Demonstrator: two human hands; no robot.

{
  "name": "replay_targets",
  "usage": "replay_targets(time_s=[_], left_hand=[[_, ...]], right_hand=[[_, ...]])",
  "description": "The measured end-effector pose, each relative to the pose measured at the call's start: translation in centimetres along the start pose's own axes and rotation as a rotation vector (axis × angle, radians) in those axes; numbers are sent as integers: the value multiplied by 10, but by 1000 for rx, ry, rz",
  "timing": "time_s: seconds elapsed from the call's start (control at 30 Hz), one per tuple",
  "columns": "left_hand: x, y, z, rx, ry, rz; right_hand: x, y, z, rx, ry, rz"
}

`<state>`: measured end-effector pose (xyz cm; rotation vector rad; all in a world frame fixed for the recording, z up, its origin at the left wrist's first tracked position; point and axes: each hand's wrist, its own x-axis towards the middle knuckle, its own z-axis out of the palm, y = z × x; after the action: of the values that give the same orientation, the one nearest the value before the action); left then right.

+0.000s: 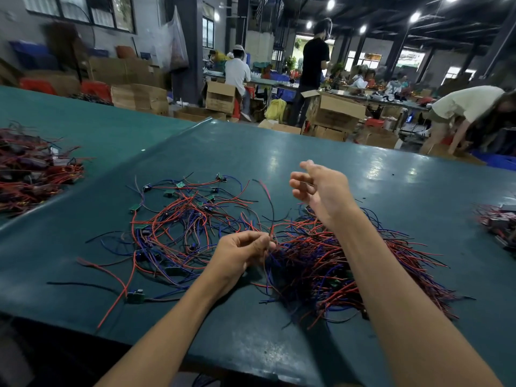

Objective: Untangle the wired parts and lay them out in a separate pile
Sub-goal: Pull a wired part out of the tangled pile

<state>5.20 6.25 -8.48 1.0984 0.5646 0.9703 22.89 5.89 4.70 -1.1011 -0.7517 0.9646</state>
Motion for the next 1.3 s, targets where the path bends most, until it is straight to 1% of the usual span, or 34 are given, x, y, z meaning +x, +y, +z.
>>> replay_targets(time_s=[0.07, 0.13, 0.2, 0.27, 0.37, 0.4, 0.5, 0.57, 0.63, 0.7, 0.8, 0.9, 0.97, 1.07, 1.2, 1.3], left_hand=[[3, 3, 0, -96, 35, -42], [4, 4, -1, -170, 57, -83], [4, 6, -2, -237, 59, -107], [4, 5, -1, -261, 52, -118], [4, 4, -2, -222, 38, -100], [4, 4, -3, -210, 34, -92], [5, 4, -5, -218, 29, -73], [7, 3, -5, -244, 20, -54], [8, 2, -5, -280, 16, -27], [9, 2, -6, -294, 21, -4], [8, 2, -5, -251, 84, 19], [8, 2, -5, -183, 184, 80], [8, 3, -7, -154, 246, 130], [10, 3, -8, -121, 305, 164], [9, 0, -6, -79, 339, 175], [9, 0, -6, -77, 374, 183]], right_hand=[[-9, 5, -3, -125, 12, -62], [-23, 17, -8, -289, 6, -71], [-38, 34, -14, -421, -41, -5], [-53, 52, -19, -501, -111, 73], [-65, 69, -21, -702, -185, 57], [-68, 71, -20, -707, -197, 70], [-70, 70, -16, -573, -228, 203], [-71, 68, -14, -553, -279, 264], [-73, 68, -11, -477, -330, 309], [-75, 69, -9, -422, -346, 325], [-78, 77, -6, -441, -309, 277], [-85, 87, -4, -592, -278, 143], [-93, 94, -4, -647, -267, 65], [-107, 103, -5, -660, -245, 29], [-118, 107, -13, -684, -211, -1], [-125, 109, -21, -696, -229, -3]])
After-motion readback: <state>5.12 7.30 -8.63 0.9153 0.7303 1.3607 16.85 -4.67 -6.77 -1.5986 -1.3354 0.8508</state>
